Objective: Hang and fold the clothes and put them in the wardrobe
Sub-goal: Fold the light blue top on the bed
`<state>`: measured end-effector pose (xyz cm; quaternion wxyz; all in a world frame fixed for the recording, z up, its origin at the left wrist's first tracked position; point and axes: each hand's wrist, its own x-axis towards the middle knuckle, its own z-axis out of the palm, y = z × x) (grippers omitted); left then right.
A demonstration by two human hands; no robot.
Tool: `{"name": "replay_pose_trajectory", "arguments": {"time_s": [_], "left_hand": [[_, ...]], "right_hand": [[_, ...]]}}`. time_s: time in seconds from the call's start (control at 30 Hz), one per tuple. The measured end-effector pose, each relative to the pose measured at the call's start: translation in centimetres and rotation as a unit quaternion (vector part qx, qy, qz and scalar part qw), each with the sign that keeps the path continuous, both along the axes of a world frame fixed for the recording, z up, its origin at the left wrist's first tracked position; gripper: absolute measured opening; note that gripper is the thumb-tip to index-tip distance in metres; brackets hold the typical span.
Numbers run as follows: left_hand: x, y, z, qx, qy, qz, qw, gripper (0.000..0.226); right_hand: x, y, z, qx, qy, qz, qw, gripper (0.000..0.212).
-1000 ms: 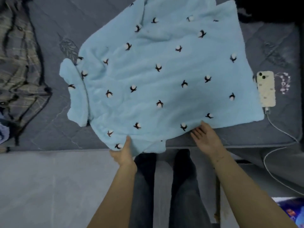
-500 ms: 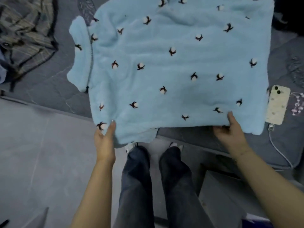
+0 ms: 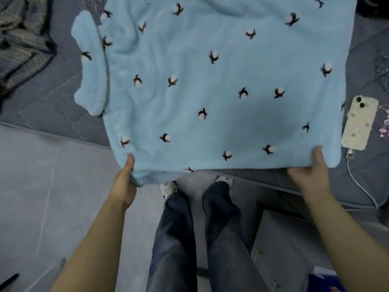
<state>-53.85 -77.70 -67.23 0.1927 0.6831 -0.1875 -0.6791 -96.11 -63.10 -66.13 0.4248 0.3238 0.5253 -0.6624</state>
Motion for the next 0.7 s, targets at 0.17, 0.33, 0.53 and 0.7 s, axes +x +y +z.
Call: {"name": "replay_pose_trajectory", "arguments": {"time_s": [0.17, 0.33, 0.53, 0.7], "left_hand": [[0.3, -0.4, 0.6, -0.044, -0.148, 0.013, 0.988, 0.050], [0.6, -0.4, 0.3, -0.034, -0.297, -0.222, 0.928, 0.043], [0.9, -2.8, 5.1, 0.063, -0.208, -0.147, 0.965, 0.038], [-0.1, -6.2, 10.4, 0.085, -0.035, -0.024, 0.995, 0.032]], "right_hand": [[-1.9, 1.6, 0.5, 0.119, 0.030, -0.019, 0.992, 0.033], [-1.2, 2.8, 0.7, 0.179, 0.034, -0.001, 0.983, 0.029], [-2.4, 1.6, 3.2, 0.162, 0.046, -0.016, 0.986, 0.024], [-5.3, -1.3, 7.3, 0.097, 0.069, -0.024, 0.993, 0.007]]}}
